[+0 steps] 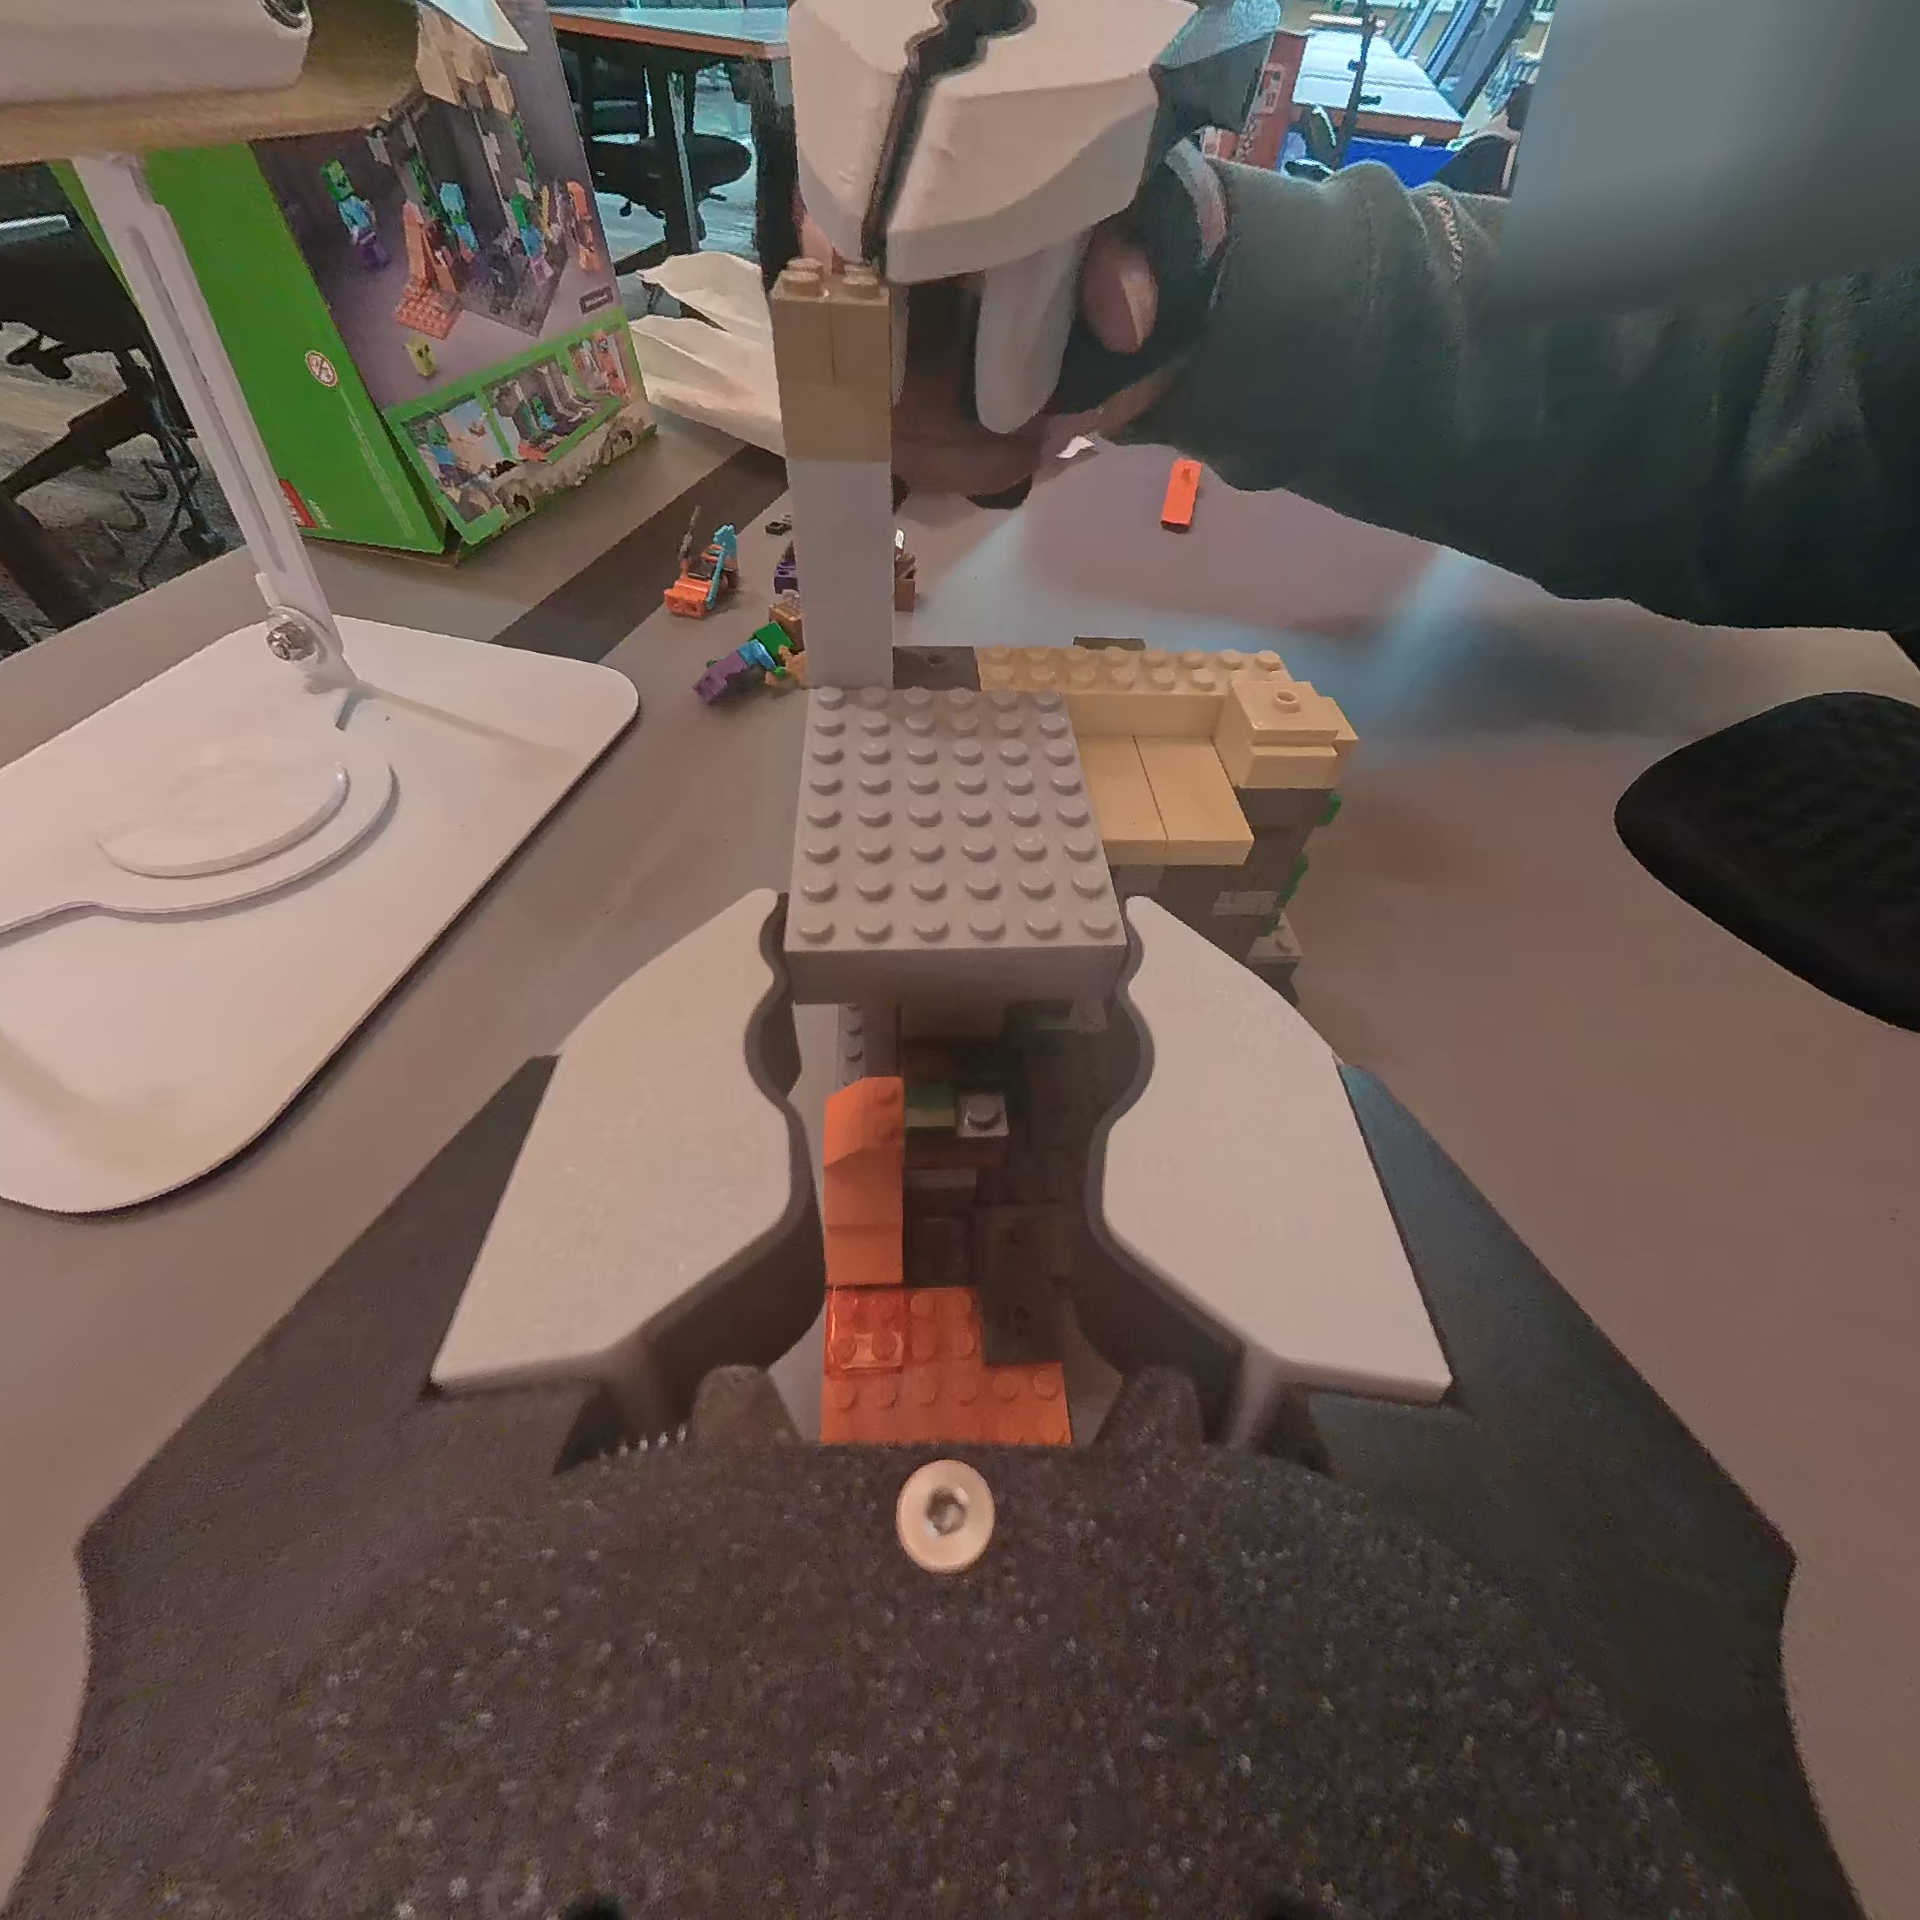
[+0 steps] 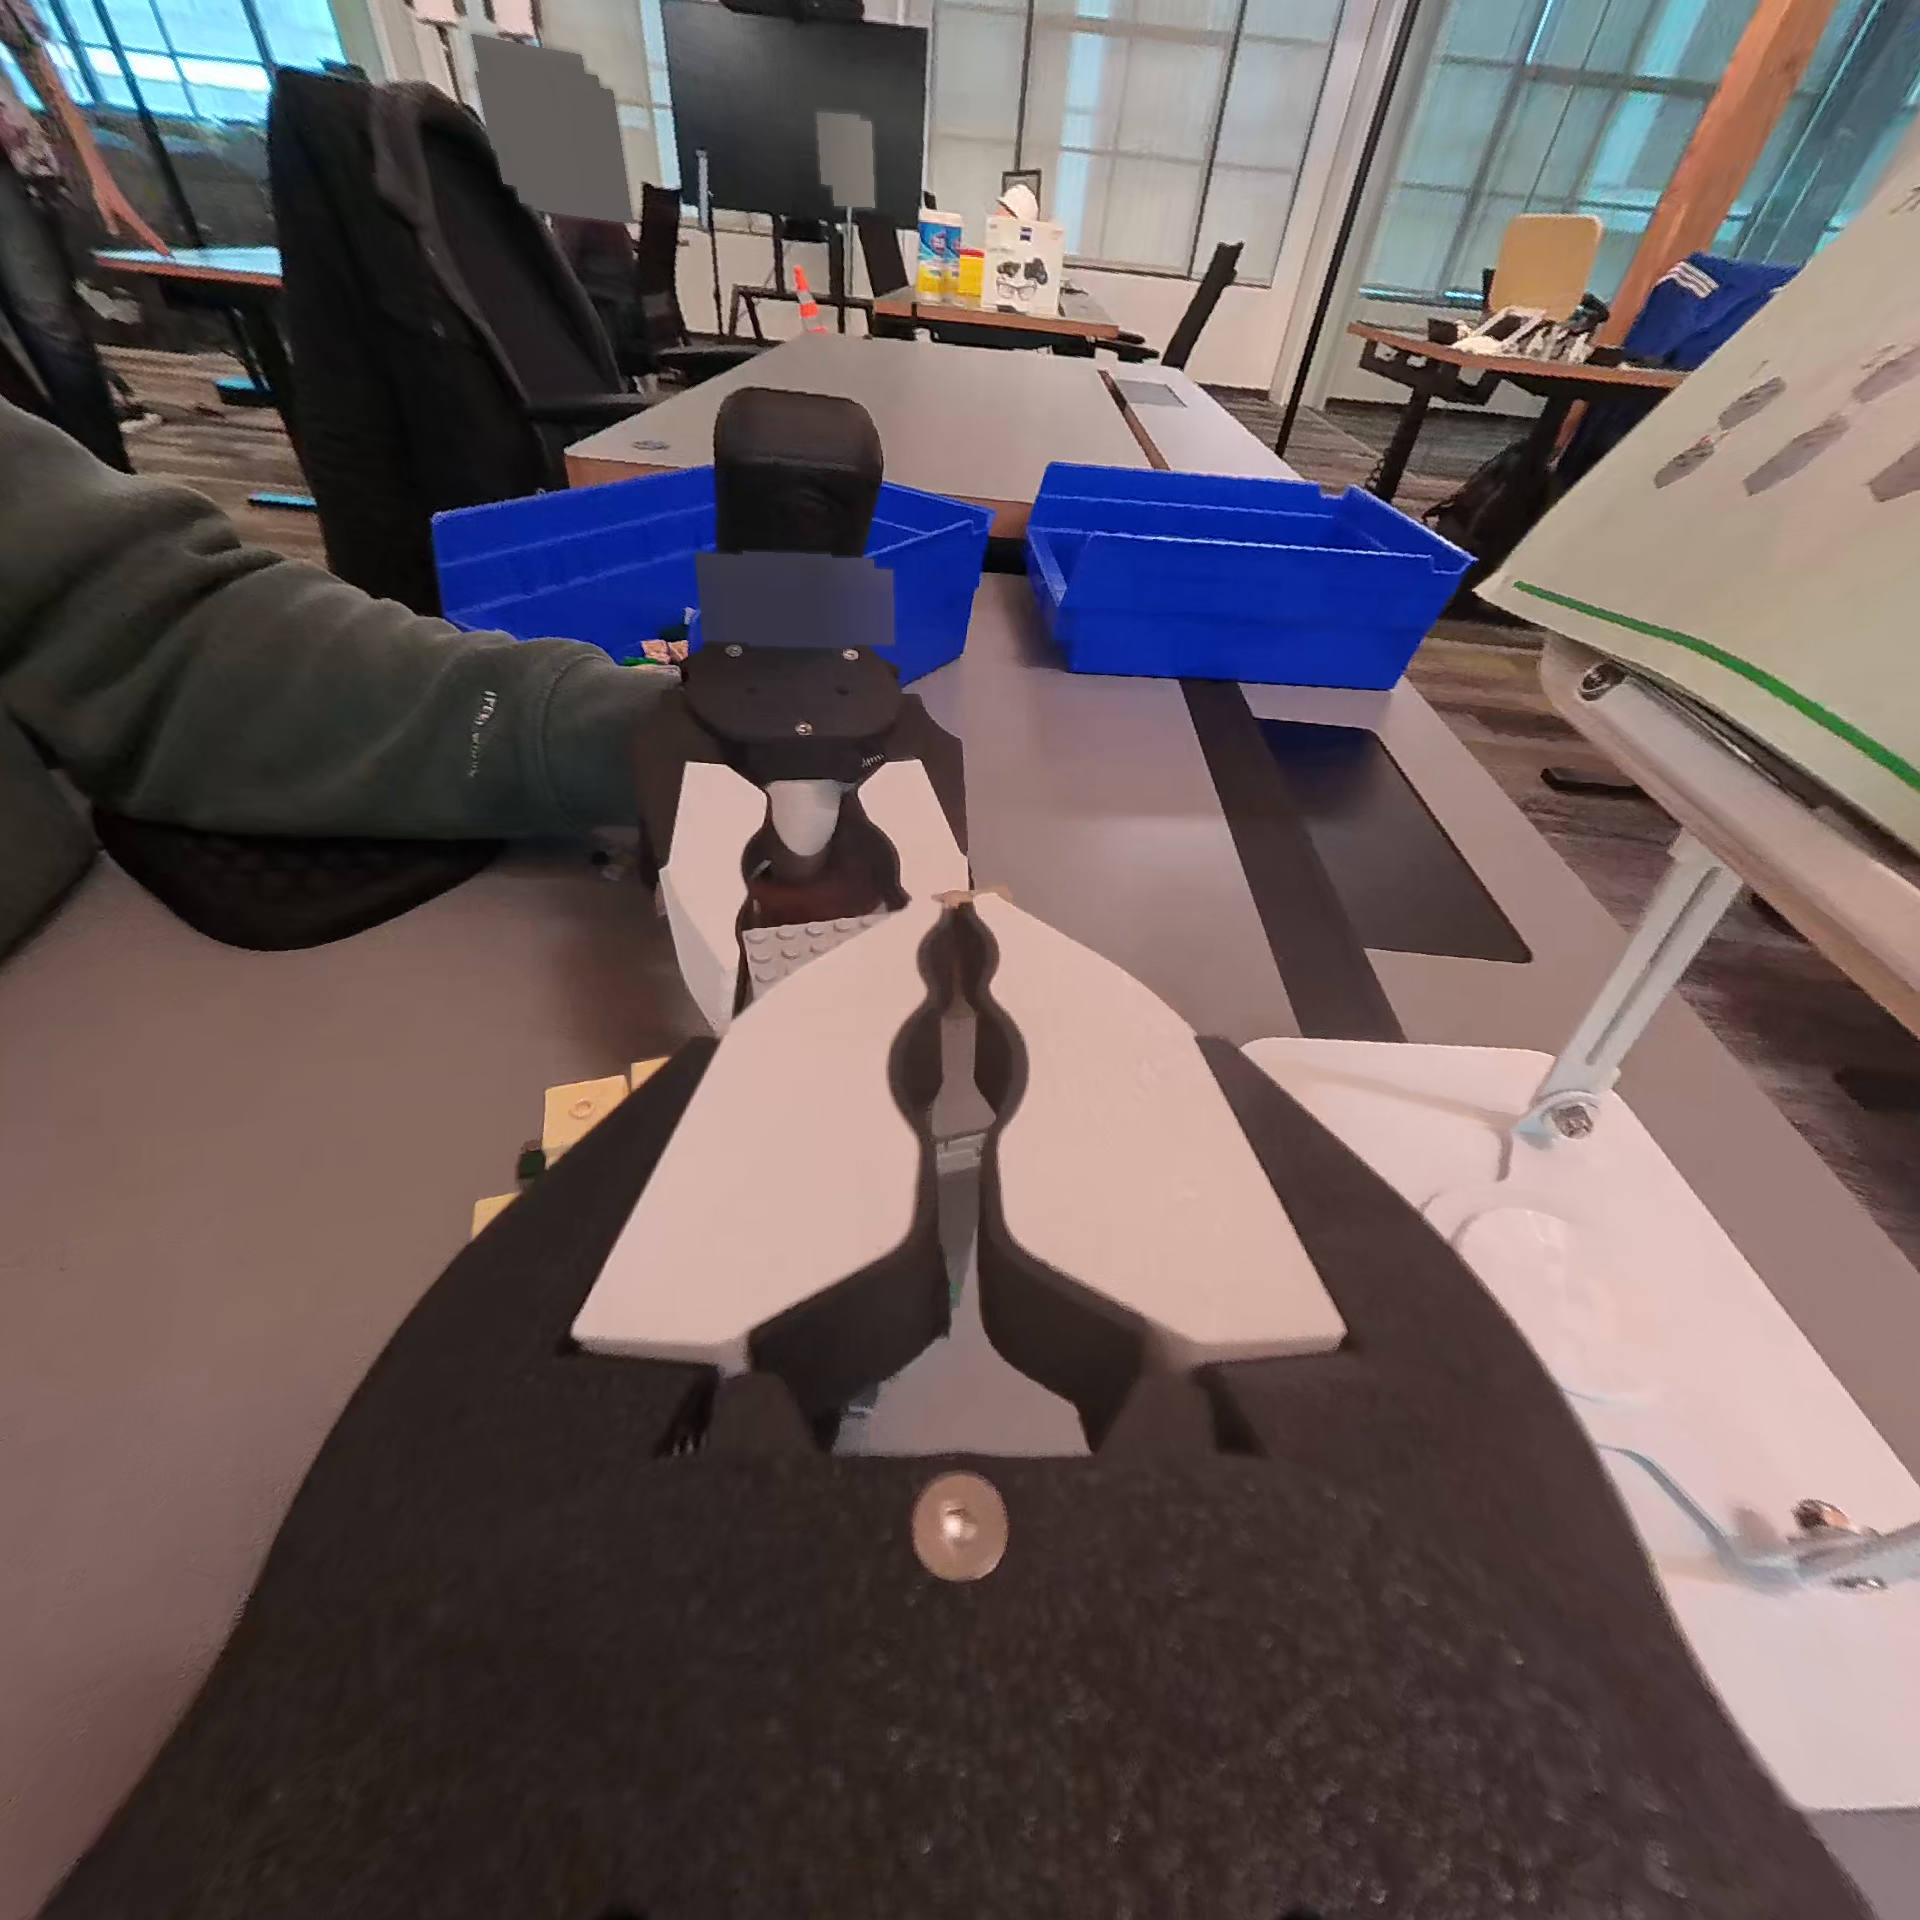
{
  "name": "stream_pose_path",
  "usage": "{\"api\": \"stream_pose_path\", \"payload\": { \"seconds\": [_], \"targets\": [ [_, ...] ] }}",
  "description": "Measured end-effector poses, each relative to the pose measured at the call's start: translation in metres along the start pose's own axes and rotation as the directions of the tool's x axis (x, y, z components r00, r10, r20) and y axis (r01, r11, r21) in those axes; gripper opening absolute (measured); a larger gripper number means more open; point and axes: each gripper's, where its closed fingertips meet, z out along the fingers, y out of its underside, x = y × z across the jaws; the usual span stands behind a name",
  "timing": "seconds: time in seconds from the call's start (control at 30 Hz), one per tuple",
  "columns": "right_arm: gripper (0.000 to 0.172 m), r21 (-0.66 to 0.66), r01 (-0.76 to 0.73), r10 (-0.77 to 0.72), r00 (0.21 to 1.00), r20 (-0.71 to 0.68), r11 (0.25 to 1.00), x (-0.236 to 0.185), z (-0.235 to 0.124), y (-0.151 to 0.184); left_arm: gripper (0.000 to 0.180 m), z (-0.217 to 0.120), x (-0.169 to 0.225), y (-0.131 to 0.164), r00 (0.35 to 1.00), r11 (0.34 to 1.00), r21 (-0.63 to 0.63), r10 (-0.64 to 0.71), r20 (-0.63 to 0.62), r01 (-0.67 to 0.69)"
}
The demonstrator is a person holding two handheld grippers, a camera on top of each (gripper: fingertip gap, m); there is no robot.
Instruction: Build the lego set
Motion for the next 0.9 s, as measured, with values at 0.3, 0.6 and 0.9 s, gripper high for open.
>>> {"api": "stream_pose_path", "payload": {
  "seconds": [0.3, 0.6, 0.9],
  "targets": [
    [0.000, 0.031, -0.026, 0.027, 1.000, -0.007, 0.999, -0.006, -0.010, -0.008, 0.056, 0.000, 0.001, 0.000, 1.000, 1.000, -0.003, -0.003, 0.019, 0.003],
    [0.011, -0.124, -0.022, -0.022, 0.941, -0.339, 0.992, -0.027, -0.036, 0.008, 0.057, -0.002, 0.000, 0.002, 0.975, 0.998, -0.036, -0.033, 0.219, 0.042],
    [0.040, -0.309, -0.122, -0.076, 0.827, -0.557, 0.943, -0.064, -0.036, 0.054, 0.056, -0.004, 0.001, 0.005, 0.880, 0.991, -0.068, -0.071, 0.470, 0.116]
  ]
}}
